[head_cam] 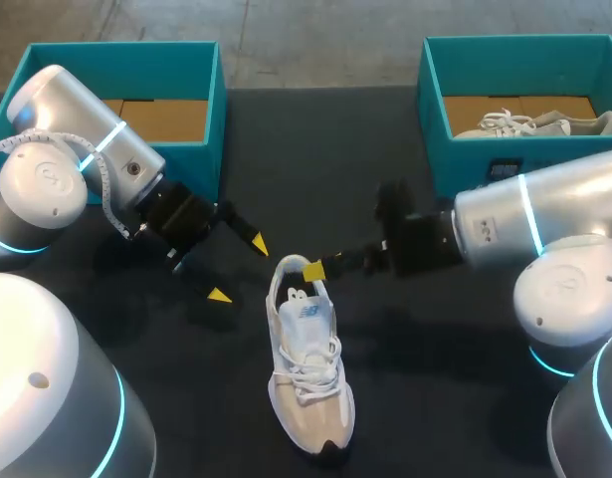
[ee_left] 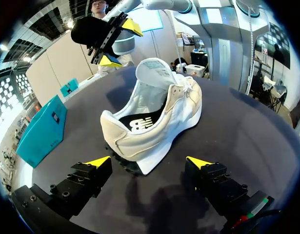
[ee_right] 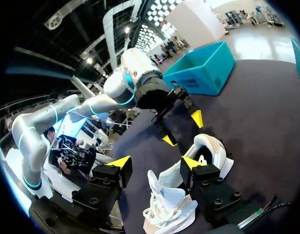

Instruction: Take the shoe out of the shoebox, open the shoe tongue, remove and reinsert the insole, then place the shoe into the shoebox

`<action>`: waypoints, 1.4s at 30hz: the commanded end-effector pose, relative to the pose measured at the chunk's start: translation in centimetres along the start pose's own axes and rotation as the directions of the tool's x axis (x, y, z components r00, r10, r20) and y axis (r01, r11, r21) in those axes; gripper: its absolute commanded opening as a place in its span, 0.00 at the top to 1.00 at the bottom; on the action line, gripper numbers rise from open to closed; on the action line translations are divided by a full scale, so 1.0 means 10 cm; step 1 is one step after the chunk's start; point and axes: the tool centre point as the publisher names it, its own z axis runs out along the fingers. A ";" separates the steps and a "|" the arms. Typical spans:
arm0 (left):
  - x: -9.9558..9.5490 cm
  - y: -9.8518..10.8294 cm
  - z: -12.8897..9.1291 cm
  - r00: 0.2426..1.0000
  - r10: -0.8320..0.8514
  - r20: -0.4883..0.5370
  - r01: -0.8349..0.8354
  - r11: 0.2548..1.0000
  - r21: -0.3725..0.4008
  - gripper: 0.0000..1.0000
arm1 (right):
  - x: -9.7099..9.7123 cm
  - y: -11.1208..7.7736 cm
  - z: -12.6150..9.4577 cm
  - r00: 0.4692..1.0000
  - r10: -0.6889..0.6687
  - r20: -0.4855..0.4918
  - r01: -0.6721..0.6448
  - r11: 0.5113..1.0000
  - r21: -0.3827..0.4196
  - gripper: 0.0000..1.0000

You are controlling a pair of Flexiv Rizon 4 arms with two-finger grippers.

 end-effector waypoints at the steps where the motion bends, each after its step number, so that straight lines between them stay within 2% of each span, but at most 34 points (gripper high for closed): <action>1: -0.01 0.00 0.01 1.000 0.000 -0.003 0.000 1.000 -0.004 0.00 | 0.08 0.04 -0.06 0.987 0.014 0.161 -0.022 0.999 0.046 0.36; 9: -0.01 0.00 0.01 1.000 0.000 -0.003 0.000 1.000 -0.004 0.00 | 0.12 0.09 -0.13 0.947 0.062 0.314 -0.087 0.994 0.064 0.40; 16: -0.01 0.00 0.01 1.000 0.000 -0.003 0.000 1.000 -0.004 0.00 | 0.15 0.10 -0.15 0.926 0.060 0.373 -0.090 0.994 0.063 0.58; 19: -0.01 0.00 0.01 1.000 0.000 -0.003 0.000 1.000 -0.004 0.00 | 0.15 0.09 -0.14 0.925 0.052 0.378 -0.081 0.995 0.062 0.59; 22: -0.01 0.00 0.01 1.000 0.000 -0.003 0.000 1.000 -0.004 0.00 | 0.15 0.08 -0.14 0.921 0.047 0.387 -0.079 0.995 0.065 0.71; 24: -0.01 0.00 0.01 1.000 0.000 -0.003 0.000 1.000 -0.004 0.00 | 0.15 0.07 -0.15 0.914 0.050 0.402 -0.085 0.994 0.070 0.84; 25: -0.01 0.00 0.01 1.000 0.000 -0.003 0.000 1.000 -0.004 0.00 | 0.15 0.07 -0.15 0.911 0.050 0.409 -0.086 0.994 0.071 0.98; 26: -0.01 0.00 0.01 1.000 0.000 -0.003 0.000 1.000 -0.004 0.00 | 0.15 0.07 -0.17 0.907 0.057 0.417 -0.095 0.993 0.071 1.00; 29: -0.01 0.00 0.01 1.000 0.000 -0.003 0.000 1.000 -0.004 0.00 | 0.11 0.05 -0.19 0.857 0.109 0.504 -0.172 0.982 0.080 1.00; 42: -0.01 0.00 0.01 1.000 0.000 -0.003 0.000 1.000 -0.004 0.00 | 0.11 0.05 -0.19 0.857 0.109 0.504 -0.172 0.982 0.080 1.00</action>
